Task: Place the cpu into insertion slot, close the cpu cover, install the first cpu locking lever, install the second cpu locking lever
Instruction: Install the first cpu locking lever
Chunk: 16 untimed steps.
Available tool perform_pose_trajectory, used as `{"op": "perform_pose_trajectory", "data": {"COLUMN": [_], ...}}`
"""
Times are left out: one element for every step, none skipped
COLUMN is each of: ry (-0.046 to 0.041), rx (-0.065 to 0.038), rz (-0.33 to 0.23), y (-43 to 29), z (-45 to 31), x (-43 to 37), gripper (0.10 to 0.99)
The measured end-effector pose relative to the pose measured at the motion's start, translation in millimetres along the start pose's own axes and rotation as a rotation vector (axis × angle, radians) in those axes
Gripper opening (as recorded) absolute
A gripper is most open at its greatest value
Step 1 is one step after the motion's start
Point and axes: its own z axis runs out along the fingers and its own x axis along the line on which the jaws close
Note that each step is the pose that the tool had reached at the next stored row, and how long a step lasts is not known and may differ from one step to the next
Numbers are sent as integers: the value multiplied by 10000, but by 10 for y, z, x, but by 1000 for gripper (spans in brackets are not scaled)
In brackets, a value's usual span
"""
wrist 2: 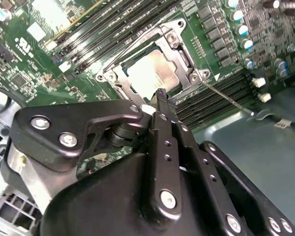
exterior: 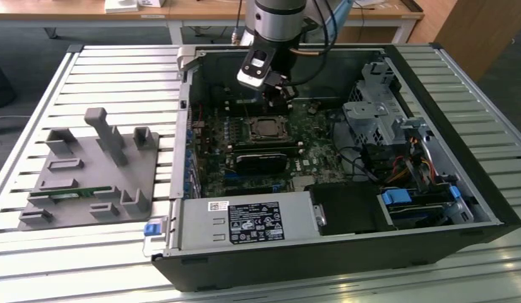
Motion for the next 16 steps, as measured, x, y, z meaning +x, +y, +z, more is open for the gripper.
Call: {"op": "perform_pose_trajectory", "data": {"ry": [-12, -18, -18, -16, -14, -11, -9, -6, -2, 2, 5, 8, 12, 15, 18, 22], "rx": [10, 17, 19, 20, 22, 23, 25, 28, 31, 33, 36, 40, 42, 45, 48, 51], "rz": [-123, -225, -310, -387, -466, -560, -675, -807, -946, -1108, -1248, -1393, -1538, -1685, -1826, -1968], "y": [0, 0, 0, -1, -1, 0, 0, 0, 0, 0, 0, 0, 0, 0, 0, 0], "z": [2, 4, 4, 5, 5, 6, 6, 6, 6, 6, 6, 6, 6, 6, 6, 6], "x": [0, 0, -1, -1, 0, 0, 0, 0, 0, 0, 0, 0, 0, 0, 0, 0], "gripper": [106, 106, 106, 106, 106, 106, 106, 106, 106, 106, 106, 106, 106, 106, 106, 106]}}
